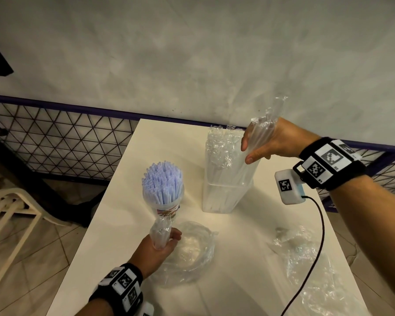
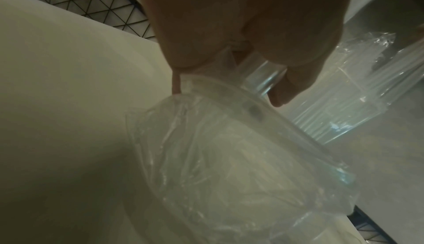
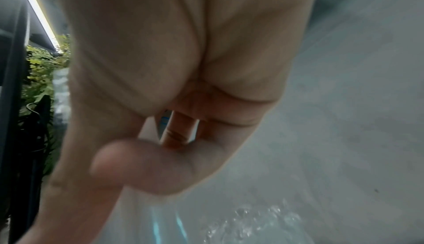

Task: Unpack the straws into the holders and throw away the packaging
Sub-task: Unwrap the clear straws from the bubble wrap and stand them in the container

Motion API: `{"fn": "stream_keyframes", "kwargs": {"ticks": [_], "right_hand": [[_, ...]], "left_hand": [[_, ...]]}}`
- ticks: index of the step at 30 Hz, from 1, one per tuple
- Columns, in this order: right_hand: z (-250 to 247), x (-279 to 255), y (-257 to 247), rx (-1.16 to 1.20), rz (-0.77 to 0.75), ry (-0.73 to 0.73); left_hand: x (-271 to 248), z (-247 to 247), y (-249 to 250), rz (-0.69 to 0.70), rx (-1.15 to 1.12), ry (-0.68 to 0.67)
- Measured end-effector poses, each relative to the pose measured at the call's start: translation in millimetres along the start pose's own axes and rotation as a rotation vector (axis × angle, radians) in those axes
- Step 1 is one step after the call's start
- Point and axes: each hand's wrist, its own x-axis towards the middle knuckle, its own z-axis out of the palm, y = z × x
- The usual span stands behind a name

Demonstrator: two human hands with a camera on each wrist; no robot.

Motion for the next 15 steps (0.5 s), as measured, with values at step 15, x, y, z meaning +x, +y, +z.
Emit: {"fn": "stream_keyframes", "kwargs": {"ticks": [15], "right_hand": [[-12.7, 0.8, -9.0, -0.18, 0.049, -0.132]], "left_hand": [[1.0, 0.1, -2.6, -0.001, 0.001, -0.006]]}}
